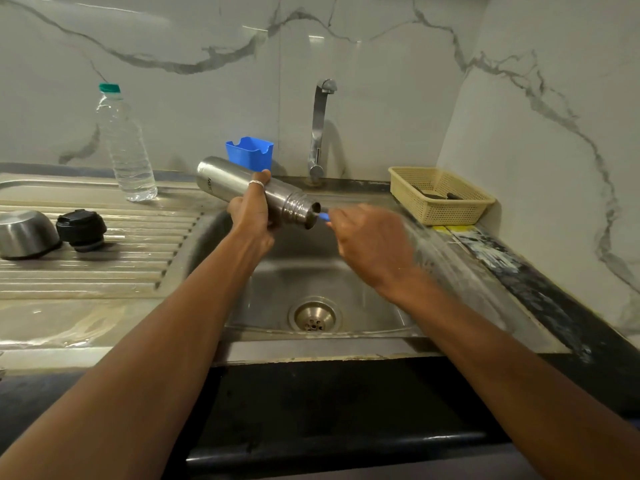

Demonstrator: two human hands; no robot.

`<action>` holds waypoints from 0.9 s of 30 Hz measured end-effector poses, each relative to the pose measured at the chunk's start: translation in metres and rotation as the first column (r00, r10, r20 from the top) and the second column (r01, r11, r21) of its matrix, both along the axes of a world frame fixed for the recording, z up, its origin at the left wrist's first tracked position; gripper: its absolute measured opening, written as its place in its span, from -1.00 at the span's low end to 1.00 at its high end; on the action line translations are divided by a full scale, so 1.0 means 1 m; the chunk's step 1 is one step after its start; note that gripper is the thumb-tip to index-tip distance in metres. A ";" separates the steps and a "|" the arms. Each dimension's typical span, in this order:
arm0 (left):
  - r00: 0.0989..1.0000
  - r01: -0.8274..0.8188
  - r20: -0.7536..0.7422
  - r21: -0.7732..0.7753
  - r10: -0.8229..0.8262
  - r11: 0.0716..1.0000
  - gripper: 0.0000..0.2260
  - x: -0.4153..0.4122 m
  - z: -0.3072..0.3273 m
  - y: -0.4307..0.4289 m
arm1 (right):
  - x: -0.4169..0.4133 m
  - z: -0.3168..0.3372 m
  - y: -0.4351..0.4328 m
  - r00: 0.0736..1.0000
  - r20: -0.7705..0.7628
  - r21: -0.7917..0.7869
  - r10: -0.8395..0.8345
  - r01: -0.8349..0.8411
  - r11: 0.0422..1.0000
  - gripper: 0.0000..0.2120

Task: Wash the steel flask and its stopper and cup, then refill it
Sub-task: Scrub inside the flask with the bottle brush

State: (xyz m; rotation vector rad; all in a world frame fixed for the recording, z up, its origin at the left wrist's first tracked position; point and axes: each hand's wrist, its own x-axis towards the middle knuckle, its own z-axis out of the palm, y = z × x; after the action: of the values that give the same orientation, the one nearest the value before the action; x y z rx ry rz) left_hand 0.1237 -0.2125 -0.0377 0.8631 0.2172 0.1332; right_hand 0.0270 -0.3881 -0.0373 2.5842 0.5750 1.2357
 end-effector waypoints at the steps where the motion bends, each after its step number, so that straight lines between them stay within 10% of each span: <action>1: 1.000 0.008 -0.002 0.009 -0.008 1.000 -0.47 -0.001 -0.001 -0.002 | 0.000 -0.003 0.007 1.000 -0.003 0.003 0.014 -0.014 1.000 -0.91; 4: 1.000 -0.011 -0.007 -0.007 0.011 1.000 -0.50 0.001 -0.001 0.004 | -0.001 0.002 0.019 0.935 -0.340 0.294 0.100 0.004 0.956 -0.74; 7: 0.995 -0.103 -0.001 -0.054 0.103 0.993 -0.53 0.003 0.004 0.019 | -0.005 0.022 0.001 0.596 -0.651 0.709 0.470 0.256 0.657 -0.62; 12: 0.995 -0.100 0.004 -0.009 0.100 0.995 -0.53 -0.003 0.004 0.010 | -0.002 0.012 -0.014 0.944 -0.328 0.260 0.045 0.045 0.964 -0.67; 15: 0.999 -0.037 -0.004 0.037 0.037 0.999 -0.53 -0.006 -0.001 -0.008 | -0.005 0.002 0.013 0.951 -0.309 0.126 -0.005 0.046 0.991 -0.75; 20: 0.985 -0.173 -0.012 -0.030 0.173 0.984 -0.49 0.000 0.005 0.022 | -0.001 0.018 -0.003 0.682 -0.615 0.656 0.396 0.163 0.737 -0.59; 27: 0.995 -0.100 -0.003 0.033 0.100 0.994 -0.49 -0.006 0.002 -0.001 | 0.001 -0.002 0.015 0.950 -0.312 0.193 0.015 0.048 0.980 -0.77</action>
State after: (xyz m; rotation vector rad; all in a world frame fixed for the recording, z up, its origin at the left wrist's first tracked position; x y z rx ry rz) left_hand 0.1176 -0.2136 -0.0357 0.8852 0.2628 0.2287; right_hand 0.0276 -0.3729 -0.0396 2.9749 0.5061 0.9233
